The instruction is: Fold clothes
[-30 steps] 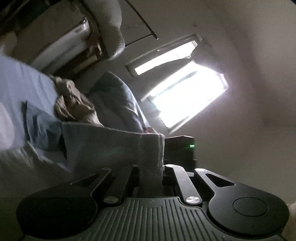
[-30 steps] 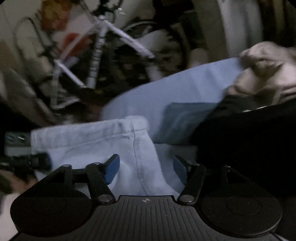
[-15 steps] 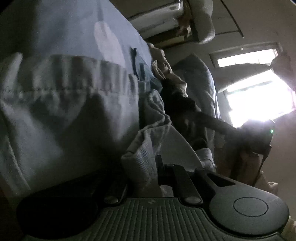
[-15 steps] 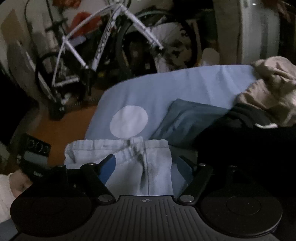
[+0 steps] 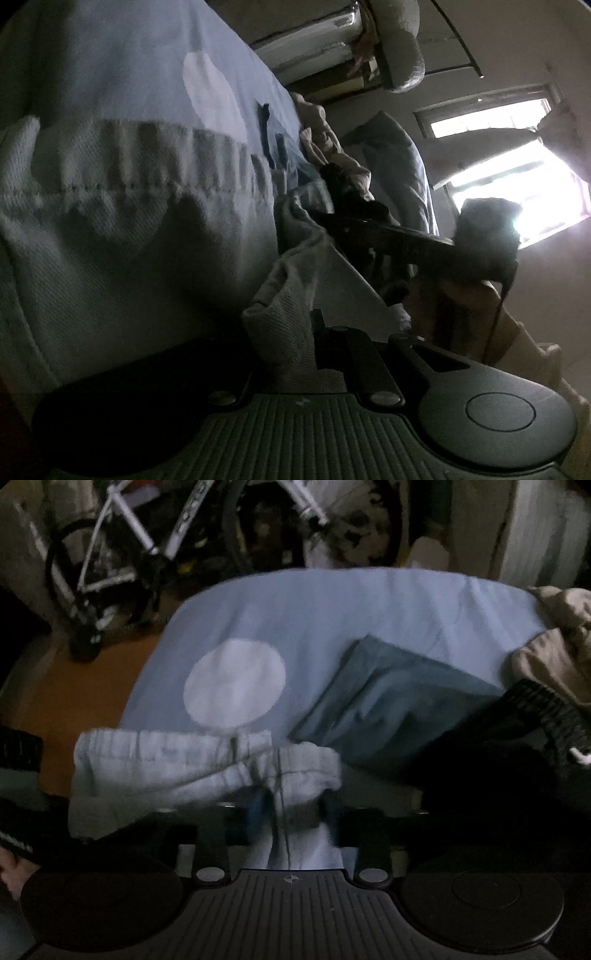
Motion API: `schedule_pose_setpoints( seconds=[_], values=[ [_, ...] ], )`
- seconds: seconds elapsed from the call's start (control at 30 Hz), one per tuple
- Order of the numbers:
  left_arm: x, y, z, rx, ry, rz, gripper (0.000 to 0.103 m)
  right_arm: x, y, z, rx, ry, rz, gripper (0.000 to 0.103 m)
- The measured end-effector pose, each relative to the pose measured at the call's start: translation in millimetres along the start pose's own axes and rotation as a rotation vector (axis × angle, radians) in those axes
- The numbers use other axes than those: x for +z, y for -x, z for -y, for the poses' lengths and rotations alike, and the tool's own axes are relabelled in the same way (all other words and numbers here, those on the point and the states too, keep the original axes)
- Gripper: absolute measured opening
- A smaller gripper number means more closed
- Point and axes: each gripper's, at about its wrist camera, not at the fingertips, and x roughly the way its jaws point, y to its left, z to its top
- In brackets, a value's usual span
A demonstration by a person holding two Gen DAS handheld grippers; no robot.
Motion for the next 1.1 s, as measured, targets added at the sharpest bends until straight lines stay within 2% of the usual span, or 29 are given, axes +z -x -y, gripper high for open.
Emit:
schedule_pose_setpoints(
  seconds=[0.03, 0.13, 0.27, 0.47, 0.6, 0.8, 0.97, 1.1],
  values=[
    [1, 0, 1, 0.002, -0.001, 0.007, 0.007, -1, 6, -1, -0.011, -0.003, 0.018, 0.015],
    [7, -1, 12, 0.03, -0.025, 0.031, 0.007, -2, 26, -5, -0.048, -0.008, 0.079, 0.013],
    [23, 2, 41, 0.033, -0.094, 0.094, 0.007, 3, 77, -15, -0.122, 0.021, 0.202, 0.013],
    [62, -11, 109, 0.001, -0.236, 0.177, 0.007, 27, 153, -28, -0.34, 0.109, 0.323, 0.011],
    [85, -33, 149, -0.033, -0.305, 0.197, 0.007, 49, 178, -18, -0.458, 0.109, 0.366, 0.01],
    [114, -55, 182, -0.044, -0.342, 0.227, 0.007, 81, 215, -2, -0.634, 0.108, 0.429, 0.01],
    [132, -58, 194, -0.031, -0.367, 0.273, 0.007, 105, 218, 5, -0.718, 0.112, 0.498, 0.009],
    [142, -61, 189, -0.013, -0.368, 0.298, 0.007, 129, 199, 14, -0.763, 0.132, 0.525, 0.01]
  ],
)
